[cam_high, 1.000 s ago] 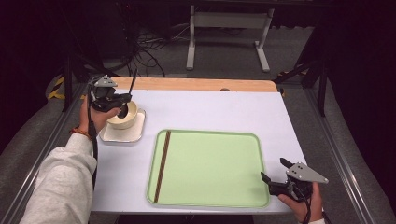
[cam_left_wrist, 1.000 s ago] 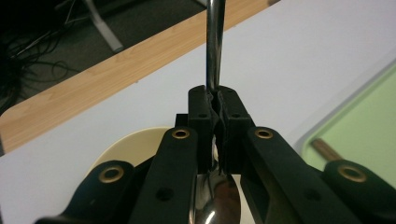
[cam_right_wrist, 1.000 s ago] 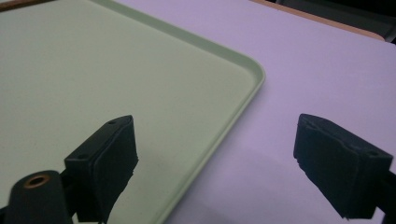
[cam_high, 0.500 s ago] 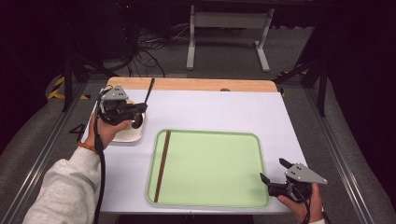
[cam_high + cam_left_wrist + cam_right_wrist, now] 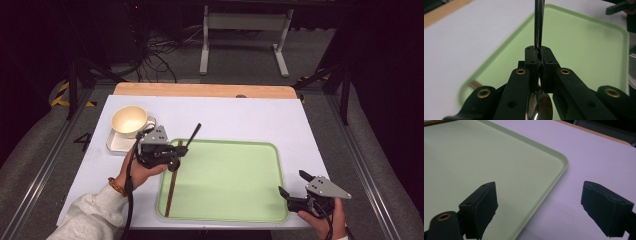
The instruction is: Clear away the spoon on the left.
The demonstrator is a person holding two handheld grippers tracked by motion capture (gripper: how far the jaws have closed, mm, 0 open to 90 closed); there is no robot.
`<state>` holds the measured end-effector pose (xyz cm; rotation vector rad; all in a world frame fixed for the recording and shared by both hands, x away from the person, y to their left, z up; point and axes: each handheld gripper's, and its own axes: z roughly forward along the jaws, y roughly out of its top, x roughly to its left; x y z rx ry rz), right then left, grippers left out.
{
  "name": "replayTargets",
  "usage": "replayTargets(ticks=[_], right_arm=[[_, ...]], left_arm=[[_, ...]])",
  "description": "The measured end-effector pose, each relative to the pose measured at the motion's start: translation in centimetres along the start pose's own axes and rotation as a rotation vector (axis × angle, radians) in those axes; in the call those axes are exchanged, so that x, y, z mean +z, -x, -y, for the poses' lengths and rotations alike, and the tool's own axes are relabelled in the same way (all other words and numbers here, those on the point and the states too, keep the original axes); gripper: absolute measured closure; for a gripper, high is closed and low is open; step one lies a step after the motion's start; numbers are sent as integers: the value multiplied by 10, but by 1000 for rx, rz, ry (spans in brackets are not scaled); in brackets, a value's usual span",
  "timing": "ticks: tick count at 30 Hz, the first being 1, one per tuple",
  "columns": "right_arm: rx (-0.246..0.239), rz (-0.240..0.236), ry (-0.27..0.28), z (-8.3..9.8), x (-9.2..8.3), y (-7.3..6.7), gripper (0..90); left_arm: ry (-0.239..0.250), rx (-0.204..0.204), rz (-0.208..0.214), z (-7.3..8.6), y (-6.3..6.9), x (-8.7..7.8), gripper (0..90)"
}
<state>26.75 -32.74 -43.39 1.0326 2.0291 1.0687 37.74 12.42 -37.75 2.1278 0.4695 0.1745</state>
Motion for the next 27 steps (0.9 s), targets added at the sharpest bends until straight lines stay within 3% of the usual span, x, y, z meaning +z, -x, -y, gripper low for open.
replayTargets(ticks=[3, 5, 7, 12, 16, 18, 20, 21, 23, 24, 25, 27], right_arm=[[0, 2, 2, 0, -1, 0, 141], [-1, 3, 2, 0, -1, 0, 140], [-3, 3, 2, 0, -1, 0, 140], [-4, -1, 2, 0, 0, 0, 141], [10, -12, 8, -1, 0, 0, 141], [22, -20, 17, -2, 0, 0, 140], [13, -17, 8, -2, 1, 0, 140], [21, -21, 11, -1, 1, 1, 141], [3, -15, -7, 0, 2, 1, 139], [14, -14, -7, 0, 2, 1, 140], [32, -19, 3, 0, 2, 2, 140], [13, -21, -4, 0, 3, 2, 139]], left_arm=[[-13, -3, 49, 5, 12, 9, 862], [-27, 9, 47, 7, 15, 13, 862], [-45, -14, 83, 13, 22, 20, 862], [-91, -19, 102, 24, 33, 30, 861], [-113, -76, 162, 34, 40, 33, 861], [-146, -53, 144, 40, 47, 35, 861], [-158, -68, 167, 44, 50, 36, 860], [-178, -46, 155, 46, 53, 38, 860], [-193, -45, 145, 47, 54, 39, 859], [-188, -75, 167, 51, 54, 41, 859], [-196, -69, 155, 53, 56, 41, 859], [-206, -91, 167, 56, 53, 43, 862]])
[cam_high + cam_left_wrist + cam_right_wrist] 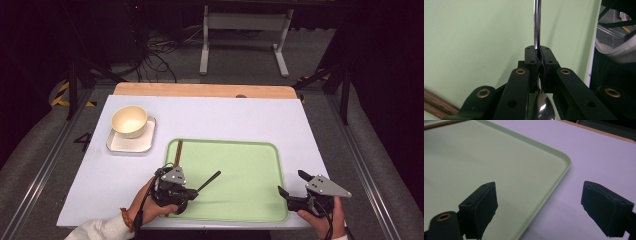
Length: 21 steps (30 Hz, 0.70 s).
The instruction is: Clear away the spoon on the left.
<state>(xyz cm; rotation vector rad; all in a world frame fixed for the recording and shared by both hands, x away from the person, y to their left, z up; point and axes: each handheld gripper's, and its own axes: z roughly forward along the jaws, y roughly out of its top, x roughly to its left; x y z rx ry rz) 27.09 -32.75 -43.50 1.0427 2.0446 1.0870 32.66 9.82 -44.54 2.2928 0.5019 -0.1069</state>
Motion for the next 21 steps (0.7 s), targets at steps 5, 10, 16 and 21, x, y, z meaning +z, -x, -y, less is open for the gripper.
replayTargets(ticks=[5, 10, 16, 21], right_arm=[[5, -14, -12, 0, 5, -2, 139], [-17, -17, -27, 0, 6, -5, 137], [-9, -11, -18, 0, 4, -3, 138], [-29, -2, -19, 1, 3, -3, 137]], left_arm=[[-29, 5, -13, 3, -2, 8, 828], [-26, 7, -14, 4, -4, 7, 792], [-15, 88, -21, -4, -8, 5, 825], [-35, 200, -28, -17, -8, 10, 882]])
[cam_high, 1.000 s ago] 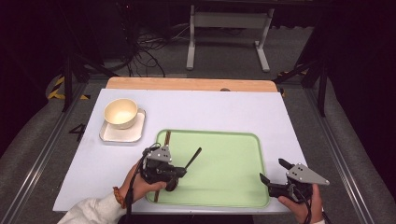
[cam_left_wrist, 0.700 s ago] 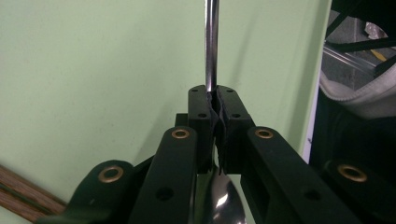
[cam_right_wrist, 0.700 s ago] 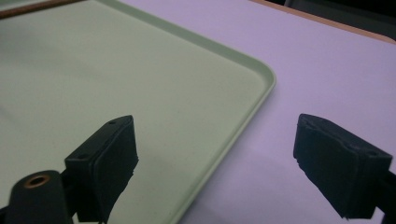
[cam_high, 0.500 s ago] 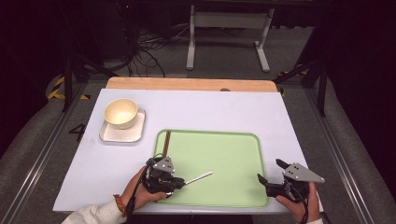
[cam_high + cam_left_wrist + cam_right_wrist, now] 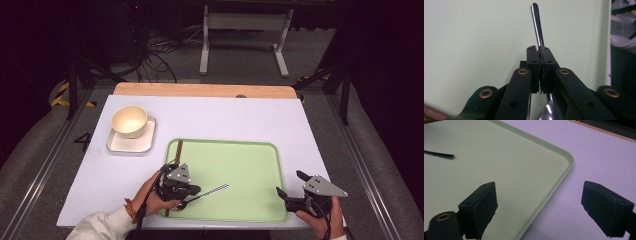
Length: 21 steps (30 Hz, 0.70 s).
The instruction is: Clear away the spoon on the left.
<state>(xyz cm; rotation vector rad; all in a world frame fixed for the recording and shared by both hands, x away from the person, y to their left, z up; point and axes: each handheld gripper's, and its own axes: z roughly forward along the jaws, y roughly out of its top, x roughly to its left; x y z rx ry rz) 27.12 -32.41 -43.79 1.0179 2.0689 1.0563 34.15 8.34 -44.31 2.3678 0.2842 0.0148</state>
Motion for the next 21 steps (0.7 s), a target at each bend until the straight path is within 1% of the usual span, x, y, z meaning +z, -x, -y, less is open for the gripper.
replayTargets(ticks=[1, 3, 4, 5, 7, 9, 10, 11, 13, 14, 15, 16, 17, 18, 19, 20, 21], right_arm=[[1, 0, -7, 1, 0, 0, 138], [12, 3, -8, 2, 0, 0, 138], [8, 2, -6, 2, 0, 0, 138], [4, 4, -6, 1, 0, -1, 138], [1, 6, -7, 2, 0, -1, 138], [8, 4, -11, 3, 0, -2, 138], [5, 1, -12, 3, -1, -3, 138], [-3, 3, -18, 3, -1, -4, 138], [3, 1, -18, 4, -1, -4, 138], [17, -1, -12, 4, -2, -4, 139], [20, 2, -10, 4, -3, -4, 138], [8, 2, -17, 5, -3, -5, 138], [0, 4, -21, 5, -3, -5, 138], [16, 6, -22, 6, -3, -4, 139], [33, 4, -17, 6, -3, -4, 139], [35, 6, -15, 6, -4, -3, 139], [19, 5, -17, 6, -4, -4, 138]], left_arm=[[0, 22, 1, -3, 1, 1, 886], [-11, 88, -21, -9, 2, 3, 888], [-13, 94, -10, -12, 2, 3, 890], [-5, 98, 8, -14, 1, 4, 892], [-5, 122, 36, -18, -1, 7, 896], [4, 123, 70, -23, -3, 11, 898], [-10, 135, 78, -25, -3, 13, 897], [-10, 140, 97, -27, -3, 15, 897], [1, 122, 128, -31, -5, 19, 897], [-5, 129, 127, -33, -5, 22, 897], [-25, 148, 119, -35, -4, 26, 897], [-35, 155, 120, -35, -4, 28, 897], [-40, 149, 136, -36, -5, 32, 896], [-43, 153, 140, -37, -5, 34, 894], [-50, 158, 132, -38, -5, 36, 893], [-67, 170, 125, -39, -5, 39, 892], [-78, 163, 127, -38, -6, 42, 889]])
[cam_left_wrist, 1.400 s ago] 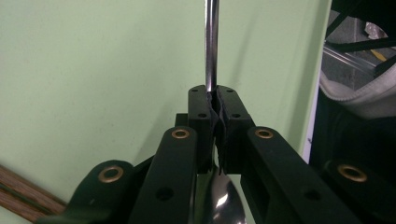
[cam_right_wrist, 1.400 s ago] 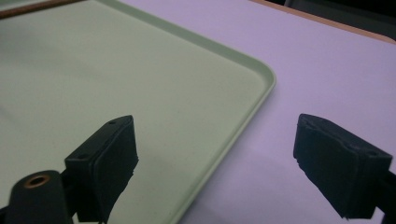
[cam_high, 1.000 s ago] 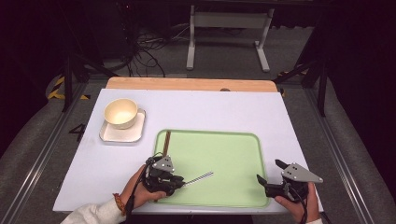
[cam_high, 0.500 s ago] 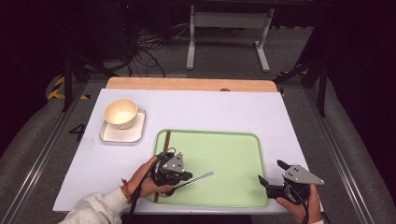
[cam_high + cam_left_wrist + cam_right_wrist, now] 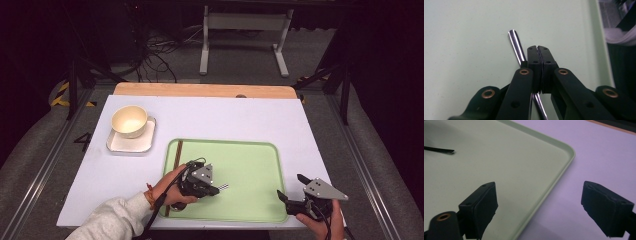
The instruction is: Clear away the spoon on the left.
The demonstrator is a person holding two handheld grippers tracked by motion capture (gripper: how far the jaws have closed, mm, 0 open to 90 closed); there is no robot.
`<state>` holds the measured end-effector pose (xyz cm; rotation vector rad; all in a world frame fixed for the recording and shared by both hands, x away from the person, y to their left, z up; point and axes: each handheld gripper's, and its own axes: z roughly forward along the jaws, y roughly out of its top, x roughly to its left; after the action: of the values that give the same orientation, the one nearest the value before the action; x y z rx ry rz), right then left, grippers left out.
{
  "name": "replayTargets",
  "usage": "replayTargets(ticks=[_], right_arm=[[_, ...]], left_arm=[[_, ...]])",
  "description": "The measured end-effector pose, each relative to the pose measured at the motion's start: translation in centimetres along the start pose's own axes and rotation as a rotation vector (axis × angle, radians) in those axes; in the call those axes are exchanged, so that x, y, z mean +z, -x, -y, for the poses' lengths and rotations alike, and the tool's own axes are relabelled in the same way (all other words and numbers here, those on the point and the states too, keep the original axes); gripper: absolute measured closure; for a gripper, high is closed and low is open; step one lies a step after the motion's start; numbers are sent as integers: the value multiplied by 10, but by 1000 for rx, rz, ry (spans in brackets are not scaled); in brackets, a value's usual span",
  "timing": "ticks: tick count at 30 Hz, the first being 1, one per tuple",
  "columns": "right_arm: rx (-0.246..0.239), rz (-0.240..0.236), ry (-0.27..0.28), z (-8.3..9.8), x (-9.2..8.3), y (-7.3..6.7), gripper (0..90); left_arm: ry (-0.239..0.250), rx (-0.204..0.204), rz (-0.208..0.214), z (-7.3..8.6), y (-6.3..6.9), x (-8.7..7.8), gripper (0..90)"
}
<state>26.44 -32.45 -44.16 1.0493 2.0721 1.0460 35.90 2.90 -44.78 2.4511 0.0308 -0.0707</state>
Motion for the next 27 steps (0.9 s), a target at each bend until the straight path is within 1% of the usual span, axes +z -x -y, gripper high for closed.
replayTargets(ticks=[1, 2, 3, 4, 5, 6, 7, 8, 9, 10, 11, 12, 13, 14, 15, 16, 17, 18, 19, 20, 21, 22, 23, 24, 25, 26, 27], right_arm=[[-3, 0, -5, 0, 0, 0, 139], [14, 0, -1, 1, 0, 0, 140], [25, -2, 2, 0, 0, 1, 140], [18, -6, 4, 0, 1, 0, 139], [-1, -12, -4, 0, 2, 0, 139], [14, -10, -9, 1, 2, 0, 139], [32, -14, -5, 0, 3, 1, 140], [28, -19, 2, 0, 3, 0, 139], [10, -20, -4, -1, 4, -1, 138], [-5, -19, -13, -1, 4, -2, 137], [13, -21, -12, -1, 5, -2, 138], [35, -34, 1, -3, 5, -2, 138], [21, -37, 0, -4, 6, -3, 137], [-3, -37, -10, -4, 7, -4, 136], [9, -38, -17, -4, 8, -4, 137], [9, -38, -17, -4, 8, -4, 137], [4, -46, -11, -5, 9, -5, 136], [-11, -44, -16, -5, 10, -5, 136], [-15, -40, -23, -5, 11, -5, 136], [0, -42, -21, -5, 11, -4, 137], [16, -50, -13, -5, 12, -4, 137], [16, -50, -13, -5, 12, -4, 137], [12, -51, -8, -6, 12, -4, 137], [-16, -43, -23, -6, 13, -5, 136], [-9, -48, -23, -6, 14, -5, 136], [-2, -52, -20, -7, 14, -5, 136], [-11, -51, -19, -8, 15, -6, 136]], left_arm=[[1, -11, 4, 0, -1, 1, 886], [3, -14, 8, 1, -2, 1, 886], [2, -11, -1, 0, -3, 1, 886], [4, -13, -5, 1, -4, 0, 886], [7, -34, -2, 3, -6, -1, 884], [9, -43, -17, 4, -7, -2, 882], [-1, -38, -37, 5, -8, -3, 882], [2, -39, -47, 6, -8, -4, 881], [2, -47, -48, 7, -10, -5, 881], [4, -69, -47, 9, -11, -7, 880], [-1, -78, -57, 10, -13, -9, 876], [-6, -73, -72, 12, -14, -10, 873], [-7, -75, -81, 14, -15, -12, 874], [-4, -106, -86, 18, -18, -16, 874], [-2, -119, -90, 21, -20, -19, 868], [-2, -119, -90, 21, -20, -19, 871], [-5, -120, -103, 25, -21, -22, 871], [-17, -131, -133, 31, -23, -28, 869], [-14, -153, -132, 35, -25, -32, 864], [-9, -162, -132, 39, -26, -34, 861], [-9, -162, -132, 39, -26, -34, 862], [-14, -167, -141, 42, -25, -37, 862], [-17, -169, -151, 47, -25, -41, 862], [-17, -192, -157, 54, -26, -48, 857], [-5, -205, -149, 57, -26, -49, 851], [-5, -207, -148, 60, -25, -52, 850], [-10, -205, -154, 62, -25, -53, 855]])
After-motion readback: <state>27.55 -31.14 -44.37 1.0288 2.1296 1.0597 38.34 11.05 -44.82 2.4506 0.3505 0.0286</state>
